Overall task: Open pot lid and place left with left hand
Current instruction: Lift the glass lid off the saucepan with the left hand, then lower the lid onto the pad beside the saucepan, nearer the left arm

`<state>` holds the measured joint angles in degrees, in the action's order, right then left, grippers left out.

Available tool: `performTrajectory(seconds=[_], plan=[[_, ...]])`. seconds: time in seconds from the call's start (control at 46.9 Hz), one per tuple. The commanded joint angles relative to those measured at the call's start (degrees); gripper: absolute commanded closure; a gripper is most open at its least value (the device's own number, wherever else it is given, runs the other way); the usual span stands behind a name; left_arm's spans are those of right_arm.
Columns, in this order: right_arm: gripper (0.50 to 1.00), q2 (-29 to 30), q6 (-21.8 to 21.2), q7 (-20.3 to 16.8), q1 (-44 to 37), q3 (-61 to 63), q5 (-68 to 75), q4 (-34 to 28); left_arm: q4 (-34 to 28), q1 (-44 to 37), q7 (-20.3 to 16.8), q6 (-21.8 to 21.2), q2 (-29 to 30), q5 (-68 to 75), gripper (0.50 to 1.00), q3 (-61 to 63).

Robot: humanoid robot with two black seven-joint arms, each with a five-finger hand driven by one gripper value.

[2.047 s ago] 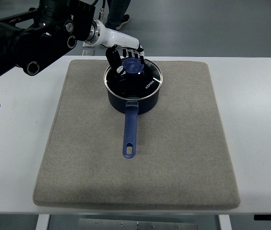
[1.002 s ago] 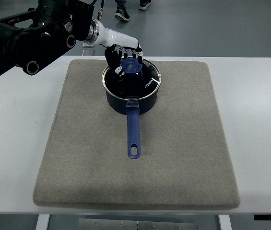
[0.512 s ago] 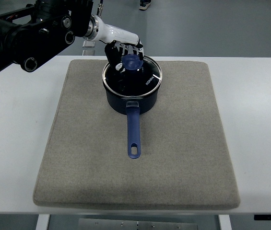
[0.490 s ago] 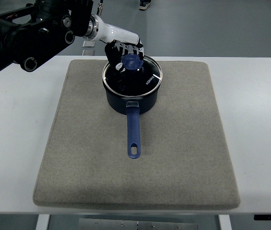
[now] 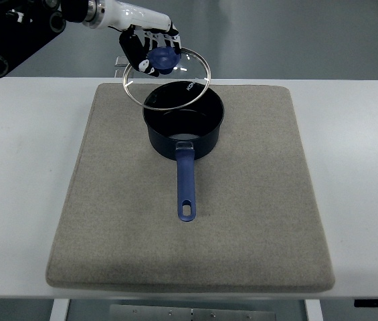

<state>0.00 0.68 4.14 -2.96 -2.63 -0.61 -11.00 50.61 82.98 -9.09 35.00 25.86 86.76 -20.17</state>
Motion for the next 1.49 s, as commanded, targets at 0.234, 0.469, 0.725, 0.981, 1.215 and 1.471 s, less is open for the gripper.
performTrajectory(seconds=[0.234, 0.469, 0.725, 0.981, 1.215, 1.471], plan=[[0.583, 0.00, -0.07, -0.01, 0.06, 0.00, 0.00, 0.01, 7.22, -3.52, -0.14, 0.00, 14.21, -0.72, 1.000, -0.13], [0.583, 0.00, -0.07, -0.01, -0.03, 0.00, 0.00, -0.08, 8.36, -9.93, -0.22, 0.00, 18.09, -0.72, 1.000, -1.27], [0.583, 0.00, 0.02, -0.01, -0.03, 0.00, 0.00, -0.08, 7.93, -16.09, -0.22, 0.00, 17.21, -0.37, 1.000, -3.03], [0.583, 0.00, -0.07, -0.01, -0.03, 0.00, 0.00, 0.01, 6.35, -19.17, -0.14, -3.36, 14.22, -0.02, 1.000, -2.94], [0.583, 0.00, -0.07, -0.01, -0.03, 0.00, 0.00, -0.08, 3.71, -20.05, -0.14, -3.71, 11.58, 0.16, 1.000, -2.77], [0.583, 0.00, -0.07, -0.01, -0.03, 0.00, 0.00, -0.08, 2.30, -20.14, -0.14, -3.89, 11.14, -0.01, 1.000, -2.85]])
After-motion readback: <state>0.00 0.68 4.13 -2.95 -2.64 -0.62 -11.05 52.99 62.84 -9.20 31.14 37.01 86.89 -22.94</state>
